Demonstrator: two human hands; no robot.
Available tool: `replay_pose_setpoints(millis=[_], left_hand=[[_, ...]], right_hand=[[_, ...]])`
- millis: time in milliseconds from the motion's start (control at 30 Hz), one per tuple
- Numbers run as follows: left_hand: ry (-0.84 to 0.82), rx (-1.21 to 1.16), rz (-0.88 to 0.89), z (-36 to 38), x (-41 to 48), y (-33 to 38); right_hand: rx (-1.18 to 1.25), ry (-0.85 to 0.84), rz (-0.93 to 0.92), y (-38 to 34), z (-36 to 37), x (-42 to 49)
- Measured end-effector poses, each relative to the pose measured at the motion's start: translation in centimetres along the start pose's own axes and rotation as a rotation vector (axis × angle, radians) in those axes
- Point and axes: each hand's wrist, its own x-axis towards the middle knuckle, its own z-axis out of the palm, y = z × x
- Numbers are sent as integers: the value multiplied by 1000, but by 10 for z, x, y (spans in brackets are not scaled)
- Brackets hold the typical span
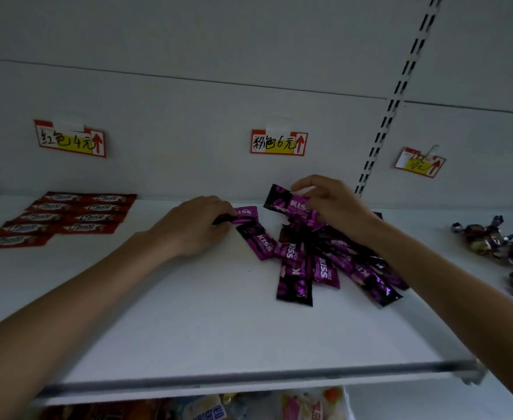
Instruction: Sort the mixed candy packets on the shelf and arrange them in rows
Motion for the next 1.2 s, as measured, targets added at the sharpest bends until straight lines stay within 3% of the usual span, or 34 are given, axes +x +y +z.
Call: replay_pose_setpoints(millis=[300,500,667,733,867,1033,1100,1200], left_hand=[[0,214,-89,-1,-9,14],[-28,104,-137,-14,-5,-15],[34,234,-38,-9,11,-18],[94,282,-23,-10,17,-15],[336,-172,-126,-19,26,-5],[272,-840,-325,-22,27,5],[272,-914,-329,-23,25,2],[301,-842,-355,-22,23,-6]], right_hand=[[67,-100,-63,1,10,21],[47,-170,-77,3,15,22],[450,-258,49,0,9,17],[483,-287,63,2,9,18],[132,-196,-71,5,11,21],[62,-72,-52,-2,21,33],[210,-88,-19,-6,24,36],[413,-144,32,-11,30,38]])
